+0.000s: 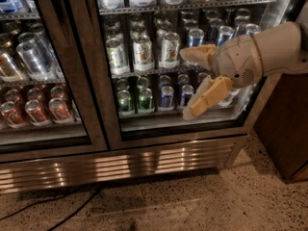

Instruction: Open right fridge door

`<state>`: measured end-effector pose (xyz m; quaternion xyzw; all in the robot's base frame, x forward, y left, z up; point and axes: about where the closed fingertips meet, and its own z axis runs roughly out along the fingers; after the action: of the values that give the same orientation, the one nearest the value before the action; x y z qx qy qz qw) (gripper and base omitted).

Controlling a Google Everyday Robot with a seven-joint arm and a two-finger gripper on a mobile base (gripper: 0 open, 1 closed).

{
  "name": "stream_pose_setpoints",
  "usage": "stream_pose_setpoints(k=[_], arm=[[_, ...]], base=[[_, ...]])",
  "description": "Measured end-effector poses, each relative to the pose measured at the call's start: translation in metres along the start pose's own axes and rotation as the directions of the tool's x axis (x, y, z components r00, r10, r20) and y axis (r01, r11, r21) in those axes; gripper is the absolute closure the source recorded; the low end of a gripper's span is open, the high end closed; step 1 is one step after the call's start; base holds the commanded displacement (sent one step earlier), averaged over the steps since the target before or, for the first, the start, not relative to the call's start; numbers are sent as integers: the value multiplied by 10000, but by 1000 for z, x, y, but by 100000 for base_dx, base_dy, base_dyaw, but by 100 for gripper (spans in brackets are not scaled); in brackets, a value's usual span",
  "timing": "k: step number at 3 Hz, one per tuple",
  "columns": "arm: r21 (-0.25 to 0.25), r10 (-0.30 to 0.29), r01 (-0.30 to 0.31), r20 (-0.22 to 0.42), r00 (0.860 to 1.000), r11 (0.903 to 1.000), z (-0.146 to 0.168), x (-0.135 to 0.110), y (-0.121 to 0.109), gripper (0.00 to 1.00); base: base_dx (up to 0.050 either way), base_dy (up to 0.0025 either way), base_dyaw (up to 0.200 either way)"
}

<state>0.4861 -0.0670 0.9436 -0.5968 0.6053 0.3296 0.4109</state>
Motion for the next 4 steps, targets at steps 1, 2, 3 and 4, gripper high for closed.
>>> stream_pose_setpoints(k=[1,2,3,4], arm=[[-916,-772,918,1524,9853,9916,17,-56,17,0],[-918,-769,917,1531,9852,9915,17,-56,17,0],[-1181,-491,784,2326,9713,9899,21,-56,17,0],[-1149,159,382,4366,8995,9926,28,-58,16,0]], base=[[0,0,0],[0,0,0],[0,0,0],[0,0,0]])
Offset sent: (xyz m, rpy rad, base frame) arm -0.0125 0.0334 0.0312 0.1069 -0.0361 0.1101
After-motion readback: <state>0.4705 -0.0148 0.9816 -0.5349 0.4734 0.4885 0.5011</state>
